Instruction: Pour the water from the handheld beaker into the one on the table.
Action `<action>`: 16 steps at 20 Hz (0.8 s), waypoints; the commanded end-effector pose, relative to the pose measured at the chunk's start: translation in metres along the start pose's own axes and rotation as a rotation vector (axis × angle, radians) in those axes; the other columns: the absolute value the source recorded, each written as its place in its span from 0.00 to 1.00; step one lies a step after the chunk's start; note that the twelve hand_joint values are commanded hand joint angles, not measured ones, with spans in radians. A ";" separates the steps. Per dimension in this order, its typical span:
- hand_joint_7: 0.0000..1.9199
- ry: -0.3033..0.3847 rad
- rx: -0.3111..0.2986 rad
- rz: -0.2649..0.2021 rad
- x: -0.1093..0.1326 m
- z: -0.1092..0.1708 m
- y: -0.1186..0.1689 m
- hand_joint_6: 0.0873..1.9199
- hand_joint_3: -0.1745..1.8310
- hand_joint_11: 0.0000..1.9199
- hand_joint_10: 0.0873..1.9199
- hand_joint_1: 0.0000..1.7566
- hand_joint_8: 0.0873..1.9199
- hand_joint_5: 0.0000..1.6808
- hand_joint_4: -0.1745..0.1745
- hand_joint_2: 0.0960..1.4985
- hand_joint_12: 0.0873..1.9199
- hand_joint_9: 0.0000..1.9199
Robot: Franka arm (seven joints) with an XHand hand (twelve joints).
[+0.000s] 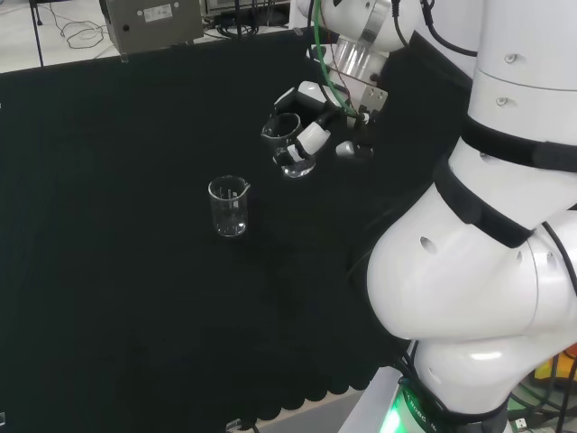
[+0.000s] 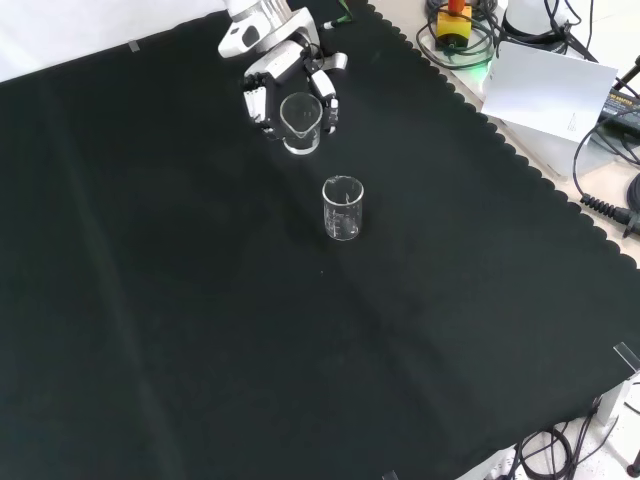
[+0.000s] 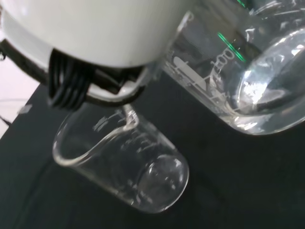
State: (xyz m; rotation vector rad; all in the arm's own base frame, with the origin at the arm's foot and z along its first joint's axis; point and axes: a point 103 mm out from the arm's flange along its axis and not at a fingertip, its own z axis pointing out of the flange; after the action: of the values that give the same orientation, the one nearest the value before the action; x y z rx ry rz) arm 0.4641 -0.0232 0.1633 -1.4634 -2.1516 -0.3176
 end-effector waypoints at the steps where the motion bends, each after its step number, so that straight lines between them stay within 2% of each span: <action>1: 0.66 -0.069 0.076 -0.024 0.023 0.003 -0.005 0.42 0.61 0.61 0.27 0.83 0.42 0.72 0.00 0.22 0.37 0.80; 7: 0.67 -0.145 0.156 -0.023 0.040 0.010 -0.002 0.42 0.61 0.61 0.27 0.83 0.42 0.72 0.00 0.22 0.37 0.80; 12: 0.67 -0.246 0.246 -0.013 0.052 0.018 0.004 0.43 0.62 0.61 0.30 0.83 0.43 0.71 0.00 0.22 0.39 0.79; 16: 0.66 -0.315 0.326 0.016 0.059 0.026 0.009 0.45 0.63 0.60 0.33 0.83 0.44 0.71 0.00 0.21 0.40 0.78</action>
State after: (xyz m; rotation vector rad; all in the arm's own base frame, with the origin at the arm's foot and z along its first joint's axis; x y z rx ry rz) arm 0.4483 0.0205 0.1747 -1.4234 -2.2758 0.0932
